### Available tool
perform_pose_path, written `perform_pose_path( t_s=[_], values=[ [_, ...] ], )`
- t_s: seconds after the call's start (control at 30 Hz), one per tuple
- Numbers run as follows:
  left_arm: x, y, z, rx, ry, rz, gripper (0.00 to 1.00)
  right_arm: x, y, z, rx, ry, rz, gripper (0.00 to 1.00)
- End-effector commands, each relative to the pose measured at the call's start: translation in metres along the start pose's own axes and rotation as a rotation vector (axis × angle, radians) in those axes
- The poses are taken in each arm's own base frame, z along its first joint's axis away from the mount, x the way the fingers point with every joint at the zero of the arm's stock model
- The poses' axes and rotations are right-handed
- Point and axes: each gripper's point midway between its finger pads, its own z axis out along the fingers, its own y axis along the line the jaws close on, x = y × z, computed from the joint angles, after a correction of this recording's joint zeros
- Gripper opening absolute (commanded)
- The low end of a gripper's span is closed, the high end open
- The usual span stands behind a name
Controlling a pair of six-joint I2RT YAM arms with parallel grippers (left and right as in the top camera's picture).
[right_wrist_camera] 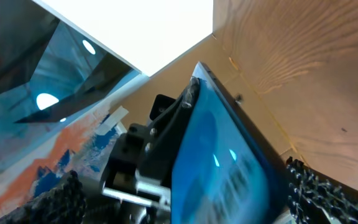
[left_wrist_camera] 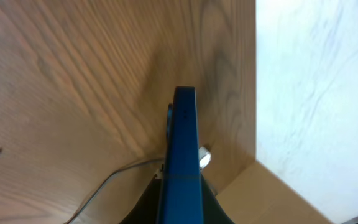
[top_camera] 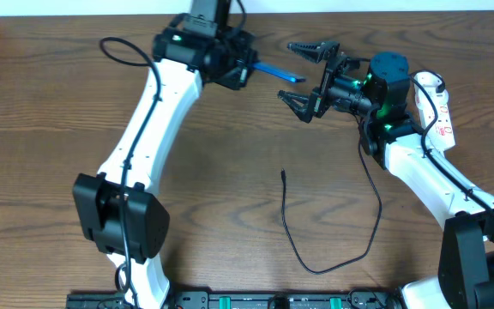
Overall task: Plug charger to phone and switch on socket
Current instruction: 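Move the left gripper holding the phone to the upper left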
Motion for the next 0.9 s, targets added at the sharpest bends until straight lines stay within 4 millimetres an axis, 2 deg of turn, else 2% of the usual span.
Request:
perform_pose_path(
  t_s=[0.0, 0.1, 0.27, 0.33, 0.47, 0.53, 0.67, 0.87],
  values=[
    [-0.022, -0.006, -0.015, 0.039, 0.033, 0.012, 0.08, 0.002, 0.014, -0.003, -0.026, -0.006, -0.169, 0.99],
    [-0.036, -0.008, -0.027, 0.075, 0.097, 0.086, 0.07, -0.007, 0.015, -0.009, -0.022, -0.031, -0.337, 0.99],
    [-0.044, 0.0, -0.049, 0.138, 0.242, 0.281, 0.07, -0.023, 0.001, -0.014, 0.043, -0.076, -0.512, 0.98],
    [-0.05, 0.013, -0.058, 0.127, 0.275, 0.343, 0.08, -0.038, -0.012, -0.016, 0.109, -0.138, -0.578, 0.98],
    [-0.065, 0.044, -0.071, 0.071, 0.299, 0.429, 0.07, -0.079, -0.056, -0.034, 0.335, -0.314, -0.591, 0.99],
    [-0.064, 0.055, -0.079, 0.073, 0.34, 0.491, 0.07, -0.093, -0.063, -0.043, 0.399, -0.38, -0.643, 0.99],
    [-0.051, 0.058, -0.098, 0.189, 0.447, 0.627, 0.07, -0.098, -0.062, -0.045, 0.425, -0.4, -0.722, 0.99],
    [-0.061, 0.065, -0.107, 0.204, 0.439, 0.656, 0.08, -0.095, -0.062, -0.046, 0.485, -0.378, -0.779, 0.99]
  ],
)
